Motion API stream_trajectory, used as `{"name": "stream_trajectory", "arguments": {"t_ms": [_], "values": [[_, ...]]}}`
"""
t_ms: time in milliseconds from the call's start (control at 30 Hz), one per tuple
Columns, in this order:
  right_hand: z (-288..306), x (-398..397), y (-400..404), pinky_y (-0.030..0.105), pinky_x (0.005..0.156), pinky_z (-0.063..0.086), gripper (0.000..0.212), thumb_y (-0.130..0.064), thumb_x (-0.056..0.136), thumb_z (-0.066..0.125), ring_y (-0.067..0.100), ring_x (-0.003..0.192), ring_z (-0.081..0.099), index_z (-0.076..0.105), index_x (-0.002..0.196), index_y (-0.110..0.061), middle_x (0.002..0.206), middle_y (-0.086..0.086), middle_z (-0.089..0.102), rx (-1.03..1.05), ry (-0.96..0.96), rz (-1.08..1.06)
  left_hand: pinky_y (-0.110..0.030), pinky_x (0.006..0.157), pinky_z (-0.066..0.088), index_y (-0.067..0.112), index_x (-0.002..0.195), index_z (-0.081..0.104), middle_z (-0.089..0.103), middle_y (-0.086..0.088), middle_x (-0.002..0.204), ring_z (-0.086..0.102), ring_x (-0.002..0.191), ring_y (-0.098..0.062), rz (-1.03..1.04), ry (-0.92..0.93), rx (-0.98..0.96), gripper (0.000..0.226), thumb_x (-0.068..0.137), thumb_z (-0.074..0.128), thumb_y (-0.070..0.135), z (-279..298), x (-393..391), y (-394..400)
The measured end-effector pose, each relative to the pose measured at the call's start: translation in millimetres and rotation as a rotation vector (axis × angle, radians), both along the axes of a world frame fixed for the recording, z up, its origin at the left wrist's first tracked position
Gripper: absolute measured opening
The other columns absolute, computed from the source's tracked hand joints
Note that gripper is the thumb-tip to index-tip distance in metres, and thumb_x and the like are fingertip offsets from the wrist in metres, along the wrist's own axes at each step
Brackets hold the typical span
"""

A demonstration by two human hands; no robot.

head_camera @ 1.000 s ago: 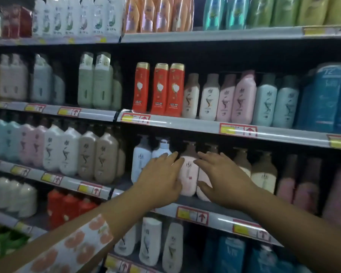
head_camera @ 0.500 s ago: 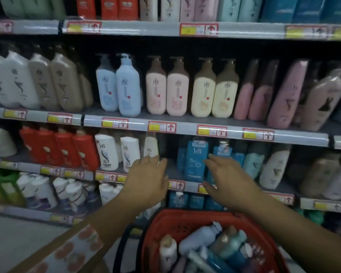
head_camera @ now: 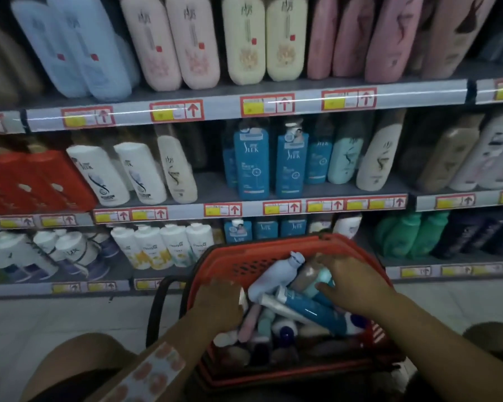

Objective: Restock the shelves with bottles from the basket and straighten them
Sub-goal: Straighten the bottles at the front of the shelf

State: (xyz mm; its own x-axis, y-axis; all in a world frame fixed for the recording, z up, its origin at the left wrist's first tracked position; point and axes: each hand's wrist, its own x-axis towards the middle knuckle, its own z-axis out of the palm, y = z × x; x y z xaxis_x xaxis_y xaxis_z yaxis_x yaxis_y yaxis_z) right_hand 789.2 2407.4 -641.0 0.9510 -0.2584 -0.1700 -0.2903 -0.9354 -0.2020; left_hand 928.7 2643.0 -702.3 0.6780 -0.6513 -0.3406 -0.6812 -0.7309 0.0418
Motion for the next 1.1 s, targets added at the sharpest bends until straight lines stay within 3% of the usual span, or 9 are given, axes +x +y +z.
{"name": "stream_trajectory", "arguments": {"t_ms": [133,300,367,500,633,700,800,967,1100], "values": [[-19,2,-16,0.036,0.086,0.053,0.053,-0.040,0.088,0.064,0.026,0.109,0.062,0.049,0.138,-0.027,0.127,0.004,0.061,-0.013,0.106,-0.021,-0.037,0.104,0.035,0.014,0.139,0.047,0.045,-0.012,0.144,0.045,0.129,-0.030,-0.062,0.123,0.087,0.046,0.098,0.050,0.034,-46,3,-27],[-49,-4,-23,0.038,0.087,0.051,0.035,-0.033,0.094,0.055,0.030,0.114,0.061,0.056,0.125,-0.018,0.126,0.008,0.063,-0.073,0.266,0.047,-0.042,0.109,0.039,0.020,0.155,0.029,0.032,-0.010,0.158,0.042,0.136,-0.031,-0.189,0.125,0.125,0.060,0.099,0.049,0.029,-82,6,-76],[-59,-7,-28,0.036,0.087,0.050,0.034,-0.033,0.096,0.054,0.030,0.115,0.062,0.056,0.127,-0.018,0.127,0.009,0.063,-0.067,0.302,0.067,-0.041,0.110,0.039,0.019,0.154,0.032,0.032,-0.009,0.158,0.040,0.139,-0.030,-0.241,0.103,0.094,0.063,0.096,0.055,0.028,-94,8,-95],[-64,-9,-39,0.037,0.091,0.047,0.038,-0.035,0.095,0.060,0.031,0.118,0.061,0.055,0.129,-0.018,0.127,0.010,0.063,-0.046,0.335,0.089,-0.036,0.092,0.045,0.020,0.138,0.051,0.050,-0.005,0.138,0.054,0.122,-0.026,-0.257,0.080,0.018,0.047,0.092,0.058,0.021,-118,10,-123],[-69,-8,-47,0.039,0.089,0.046,0.037,-0.037,0.094,0.062,0.031,0.117,0.058,0.055,0.127,-0.020,0.126,0.009,0.061,-0.023,0.354,0.088,-0.032,0.089,0.045,0.009,0.121,0.058,0.059,-0.009,0.128,0.058,0.113,-0.024,-0.090,0.134,-0.103,0.031,0.096,0.056,0.026,-137,9,-143],[-71,-7,-49,0.037,0.087,0.042,0.036,-0.035,0.095,0.061,0.031,0.116,0.057,0.055,0.127,-0.020,0.125,0.008,0.061,-0.012,0.366,0.092,-0.033,0.089,0.045,0.009,0.121,0.058,0.059,-0.008,0.125,0.059,0.113,-0.024,-0.031,0.143,-0.126,0.041,0.092,0.063,0.038,-143,8,-154],[-72,-3,-52,0.036,0.086,0.039,0.036,-0.031,0.095,0.060,0.028,0.117,0.057,0.055,0.129,-0.020,0.125,0.007,0.061,-0.013,0.366,0.106,-0.037,0.090,0.047,0.015,0.123,0.055,0.057,-0.006,0.125,0.058,0.112,-0.026,-0.042,0.194,-0.016,0.060,0.077,0.077,0.047,-146,8,-165],[-72,2,-51,0.042,0.092,0.036,0.034,-0.027,0.095,0.061,0.027,0.116,0.055,0.056,0.127,-0.019,0.123,0.004,0.061,-0.023,0.400,0.122,-0.040,0.101,0.046,0.016,0.139,0.047,0.043,-0.009,0.144,0.047,0.128,-0.030,-0.154,0.060,0.214,0.066,0.082,0.075,0.030,-151,10,-159],[-76,7,-52,0.041,0.089,0.037,0.035,-0.027,0.094,0.062,0.027,0.115,0.056,0.056,0.128,-0.019,0.123,0.004,0.060,-0.025,0.424,0.124,-0.033,0.091,0.049,0.017,0.132,0.052,0.055,-0.005,0.134,0.057,0.121,-0.023,-0.213,0.013,0.201,0.049,0.087,0.068,0.025,-133,5,-162]]}}
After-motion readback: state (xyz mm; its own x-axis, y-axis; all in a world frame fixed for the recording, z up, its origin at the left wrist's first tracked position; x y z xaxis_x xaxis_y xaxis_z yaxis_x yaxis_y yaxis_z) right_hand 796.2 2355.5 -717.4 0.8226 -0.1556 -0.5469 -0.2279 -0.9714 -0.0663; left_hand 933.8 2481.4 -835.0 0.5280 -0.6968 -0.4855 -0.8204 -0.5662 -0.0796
